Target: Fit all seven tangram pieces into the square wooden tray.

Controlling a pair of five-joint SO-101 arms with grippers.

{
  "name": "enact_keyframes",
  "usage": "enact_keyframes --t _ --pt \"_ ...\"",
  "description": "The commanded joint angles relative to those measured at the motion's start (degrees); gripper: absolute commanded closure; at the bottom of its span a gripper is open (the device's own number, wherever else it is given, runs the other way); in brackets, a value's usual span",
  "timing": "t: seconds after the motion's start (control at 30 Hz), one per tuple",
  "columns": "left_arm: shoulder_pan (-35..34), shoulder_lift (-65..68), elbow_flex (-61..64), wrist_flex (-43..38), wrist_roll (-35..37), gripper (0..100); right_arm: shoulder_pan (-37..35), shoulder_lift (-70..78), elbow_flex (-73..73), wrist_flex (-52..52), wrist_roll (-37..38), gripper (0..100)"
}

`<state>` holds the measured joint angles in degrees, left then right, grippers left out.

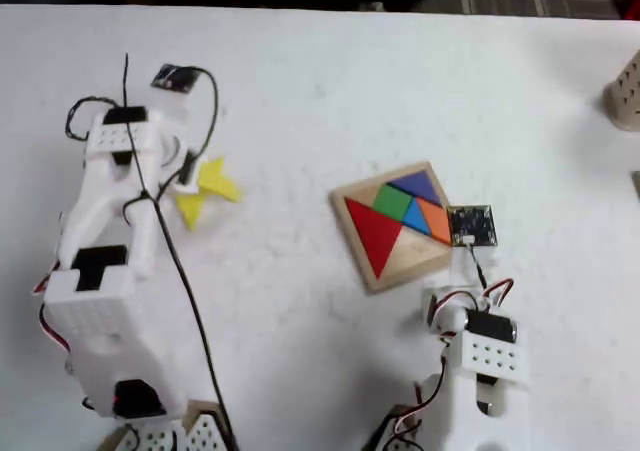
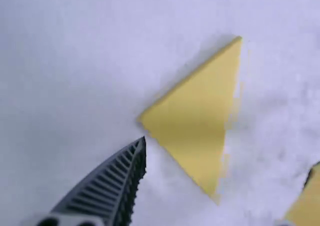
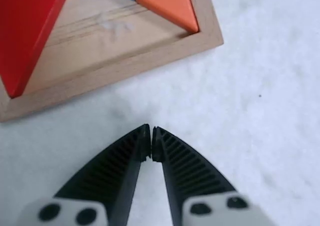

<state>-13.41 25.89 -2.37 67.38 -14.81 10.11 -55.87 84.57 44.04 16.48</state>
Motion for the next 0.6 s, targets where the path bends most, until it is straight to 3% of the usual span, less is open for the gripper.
enact_keyframes --t 0.0,0.33,0.57 --pt "-3.12 4.09 -9.14 -1.49 -1.58 51 -0.13 -1.19 -0.18 -1.01 0.53 97.8" --pt "-1.71 16.66 -22.95 4.13 -1.58 51 -0.13 -1.10 -0.18 -1.01 0.53 97.8" --pt "-0.48 17.98 -24.97 5.63 -1.85 52 -0.04 -1.10 -0.18 -1.01 0.53 97.8"
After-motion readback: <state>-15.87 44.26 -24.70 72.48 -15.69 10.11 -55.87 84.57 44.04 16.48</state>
